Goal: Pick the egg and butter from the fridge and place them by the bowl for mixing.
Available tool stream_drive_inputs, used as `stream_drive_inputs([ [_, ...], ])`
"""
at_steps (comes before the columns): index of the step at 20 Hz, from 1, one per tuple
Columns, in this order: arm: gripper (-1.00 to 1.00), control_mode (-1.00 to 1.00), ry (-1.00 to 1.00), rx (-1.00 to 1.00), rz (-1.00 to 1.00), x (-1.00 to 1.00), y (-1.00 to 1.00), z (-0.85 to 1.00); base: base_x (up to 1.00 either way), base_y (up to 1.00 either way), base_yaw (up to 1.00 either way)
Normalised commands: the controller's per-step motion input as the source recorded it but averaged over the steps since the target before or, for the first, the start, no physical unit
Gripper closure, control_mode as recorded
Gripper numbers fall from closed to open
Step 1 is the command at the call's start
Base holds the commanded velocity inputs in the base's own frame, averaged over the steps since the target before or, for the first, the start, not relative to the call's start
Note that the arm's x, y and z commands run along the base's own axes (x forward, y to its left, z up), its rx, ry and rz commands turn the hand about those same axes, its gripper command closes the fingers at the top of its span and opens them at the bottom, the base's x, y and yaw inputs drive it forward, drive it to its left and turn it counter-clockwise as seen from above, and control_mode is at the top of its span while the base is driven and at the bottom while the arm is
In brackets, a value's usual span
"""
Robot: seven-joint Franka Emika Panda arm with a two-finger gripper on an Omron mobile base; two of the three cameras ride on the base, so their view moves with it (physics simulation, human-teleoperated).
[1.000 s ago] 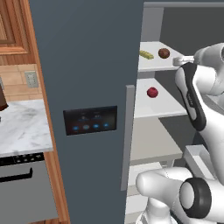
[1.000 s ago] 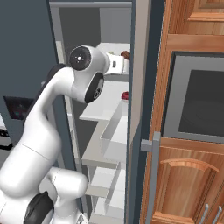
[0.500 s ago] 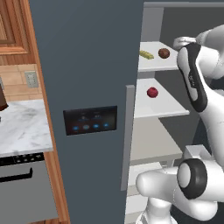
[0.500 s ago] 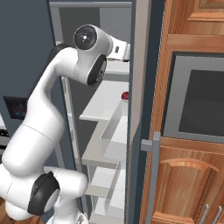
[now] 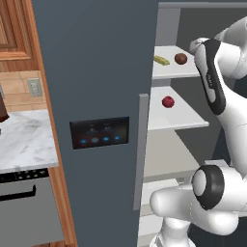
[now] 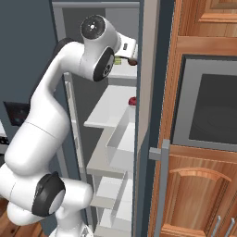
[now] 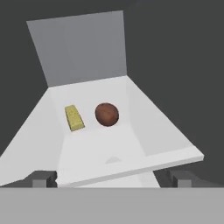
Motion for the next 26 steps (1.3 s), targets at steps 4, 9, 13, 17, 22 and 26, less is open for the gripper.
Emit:
stream_drive_inputs([
  [4,-1.0,-1.0,0.01,0.0,0.0,0.0,0.0,-0.01,0.0,0.0,0.0],
  [9,-1.0,-1.0,0.01,-0.04,0.0,0.01,0.0,-0.25,0.0,0.0,0.0],
  [13,-1.0,-1.0,0.01,-0.01,0.0,0.05,0.0,-0.16,0.0,0.0,0.0],
  [17,-1.0,-1.0,0.0,0.0,0.0,0.09,0.0,-0.03,0.0,0.0,0.0],
  [22,-1.0,-1.0,0.04,-0.01,0.0,0.24,0.01,-0.08,0.0,0.0,0.0],
  [26,-1.0,-1.0,0.08,-0.03,0.0,0.32,0.01,-0.17,0.0,0.0,0.0],
])
